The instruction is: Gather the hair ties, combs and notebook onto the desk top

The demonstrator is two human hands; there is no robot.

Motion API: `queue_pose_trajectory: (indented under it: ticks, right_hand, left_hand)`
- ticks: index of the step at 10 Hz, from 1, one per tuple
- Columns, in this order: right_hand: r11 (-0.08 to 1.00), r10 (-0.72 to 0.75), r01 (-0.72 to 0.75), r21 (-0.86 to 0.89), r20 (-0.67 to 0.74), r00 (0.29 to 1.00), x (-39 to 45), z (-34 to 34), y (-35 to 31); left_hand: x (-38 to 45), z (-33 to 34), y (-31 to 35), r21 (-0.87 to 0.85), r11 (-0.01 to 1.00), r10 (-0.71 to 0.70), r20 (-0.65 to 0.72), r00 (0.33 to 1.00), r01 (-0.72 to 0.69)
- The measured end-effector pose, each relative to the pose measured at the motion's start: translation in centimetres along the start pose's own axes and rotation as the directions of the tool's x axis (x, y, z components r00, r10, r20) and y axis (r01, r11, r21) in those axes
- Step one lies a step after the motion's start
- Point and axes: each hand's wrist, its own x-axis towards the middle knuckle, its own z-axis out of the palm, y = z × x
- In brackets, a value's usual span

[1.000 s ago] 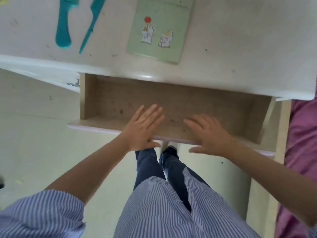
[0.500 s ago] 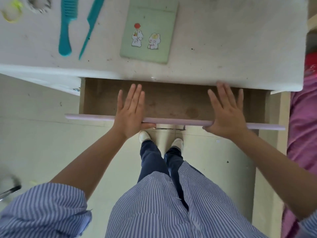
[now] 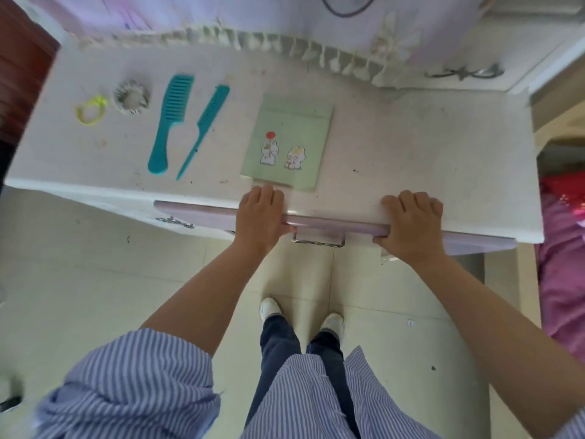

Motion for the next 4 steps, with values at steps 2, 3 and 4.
queue_pose_trajectory:
  ticks: [2,3,4]
  right_hand:
    - [0.999,0.047,-0.046,-0.006,0.038,0.998,-0.2,-0.3,-0.6]
    - [0.962,0.126,-0.183,0.204,0.262,0.957,0.9,-1.1,-0.7]
    - [0.554,0.184,-0.277,0.785,0.209,0.96,2.5,-4.8,-0.6]
  left_hand:
    - [-0.5,2.2,-1.2,-0.143,0.989,-0.035,-0.118,0.992,0.018]
    - [-1.3,3.6,-1.4,-0.185,0.979,-0.115,-0.173,0.978,0.083]
    - [-1.6,5.6,-0.9,-0.259,0.944,-0.216,-0.011,0.976,0.206]
